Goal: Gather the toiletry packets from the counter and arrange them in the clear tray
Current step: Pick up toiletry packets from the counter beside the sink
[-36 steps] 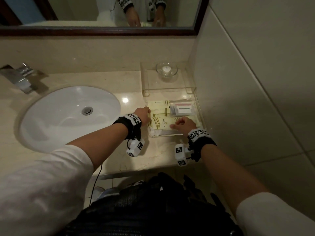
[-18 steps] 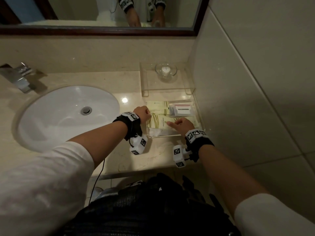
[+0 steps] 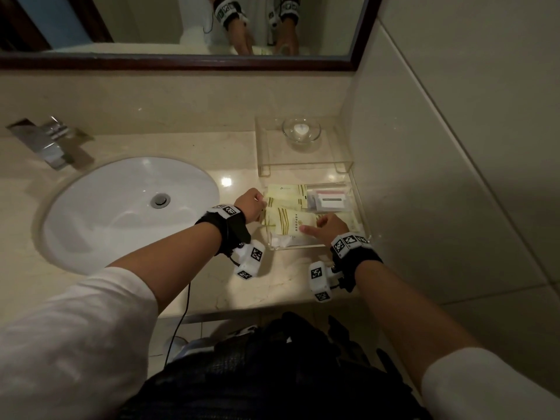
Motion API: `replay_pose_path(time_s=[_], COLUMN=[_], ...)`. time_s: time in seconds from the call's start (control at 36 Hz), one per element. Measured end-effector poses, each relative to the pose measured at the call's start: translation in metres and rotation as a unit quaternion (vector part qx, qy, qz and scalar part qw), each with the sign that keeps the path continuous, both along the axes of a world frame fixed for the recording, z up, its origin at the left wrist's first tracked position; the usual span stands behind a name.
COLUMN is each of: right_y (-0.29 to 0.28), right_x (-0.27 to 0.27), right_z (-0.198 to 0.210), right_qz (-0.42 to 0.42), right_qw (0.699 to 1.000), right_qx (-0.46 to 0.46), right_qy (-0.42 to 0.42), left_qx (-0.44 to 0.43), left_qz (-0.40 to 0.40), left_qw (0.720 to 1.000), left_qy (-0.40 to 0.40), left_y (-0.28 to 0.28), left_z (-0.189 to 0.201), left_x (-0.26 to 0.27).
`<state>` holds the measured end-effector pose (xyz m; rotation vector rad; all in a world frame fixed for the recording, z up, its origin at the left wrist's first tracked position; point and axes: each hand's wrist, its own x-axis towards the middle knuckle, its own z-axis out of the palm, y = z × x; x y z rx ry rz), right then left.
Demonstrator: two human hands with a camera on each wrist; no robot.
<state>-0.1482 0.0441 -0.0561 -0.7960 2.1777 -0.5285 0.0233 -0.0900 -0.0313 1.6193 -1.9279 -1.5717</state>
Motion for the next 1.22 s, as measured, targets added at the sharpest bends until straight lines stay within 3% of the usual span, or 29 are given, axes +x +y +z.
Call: replay_pose_path(time_s=[0.25, 0.33, 0.44, 0.56, 0.72, 1.22], right_y=[-0.005, -0.008, -0.008, -0.005, -0.004, -0.009], right_x=[0.002, 0.001, 0.004, 0.01, 0.014, 0.022], right_z=[0.008, 0.018, 0.025, 0.02, 0.013, 0.012], right_qz=[0.015, 0.083, 0.171, 0.211, 0.189, 0.146], right_qw=[0.999, 0.994, 0.983, 0.975, 0.976, 0.984], right_qx=[-0.01, -0.025, -0.044, -0.05, -0.067, -0.064], right_qy=[0.032, 0.066, 0.051, 0.057, 0.083, 0.075], left_qx=[-0.111, -0.144, -0.173, -0.139, -0.032, -0.017], left_qz=[0.082, 0.107, 0.106, 0.086, 0.086, 0.111], left_qw=[0.99, 0.983, 0.979, 0.986, 0.995, 0.994], left_qy=[-0.032, -0.027, 0.007, 0.023, 0.042, 0.013], left_y=[-0.016, -0.019, -0.015, -0.008, 0.001, 0.001], left_z=[0.008, 0.01, 0.01, 0.01, 0.001, -0.008], left_x=[0.016, 0.018, 0.015, 0.006, -0.009, -0.008])
